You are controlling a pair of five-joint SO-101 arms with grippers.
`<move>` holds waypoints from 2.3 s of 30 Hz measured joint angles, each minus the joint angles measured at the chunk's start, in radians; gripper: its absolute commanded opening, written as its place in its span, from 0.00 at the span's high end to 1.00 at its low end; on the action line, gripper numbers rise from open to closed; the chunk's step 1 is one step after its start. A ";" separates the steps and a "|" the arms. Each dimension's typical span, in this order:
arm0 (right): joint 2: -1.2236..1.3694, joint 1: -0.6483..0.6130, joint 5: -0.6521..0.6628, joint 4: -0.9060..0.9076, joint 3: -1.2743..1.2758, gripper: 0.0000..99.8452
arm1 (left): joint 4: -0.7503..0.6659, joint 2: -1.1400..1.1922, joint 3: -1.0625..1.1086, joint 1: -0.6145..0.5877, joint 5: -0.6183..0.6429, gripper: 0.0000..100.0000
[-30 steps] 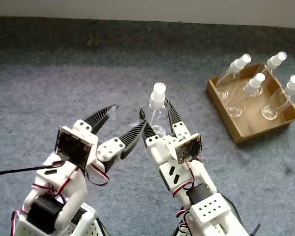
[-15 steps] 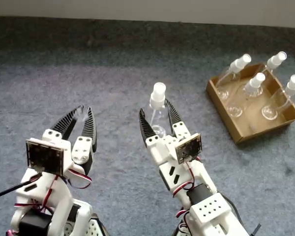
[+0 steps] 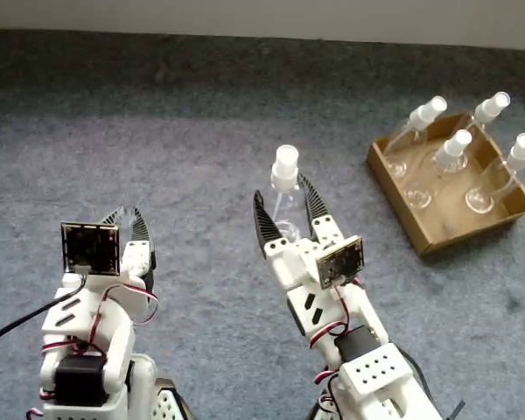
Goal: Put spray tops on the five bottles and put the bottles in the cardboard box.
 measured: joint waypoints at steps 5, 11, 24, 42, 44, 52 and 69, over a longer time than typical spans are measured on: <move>0.000 0.170 0.000 0.000 0.000 0.84 | 0.003 0.000 0.123 -0.040 0.000 1.00; 0.000 0.304 0.000 0.061 -0.025 0.84 | 0.008 0.000 0.247 -0.040 0.000 1.00; 0.000 0.617 0.000 0.488 -0.463 0.84 | 0.029 0.000 0.350 -0.048 0.002 0.99; 0.209 0.875 -0.002 0.485 -0.707 0.84 | 0.219 0.000 0.350 -0.048 0.002 0.99; 0.284 0.919 -0.002 0.485 -0.752 0.84 | 0.219 0.000 0.350 -0.048 0.002 0.99; 0.529 0.994 -0.002 0.285 -0.787 0.84 | 0.219 0.000 0.350 -0.048 0.002 0.99; 0.568 0.984 -0.002 -0.345 -0.333 0.84 | 0.321 0.000 0.350 0.089 0.002 0.99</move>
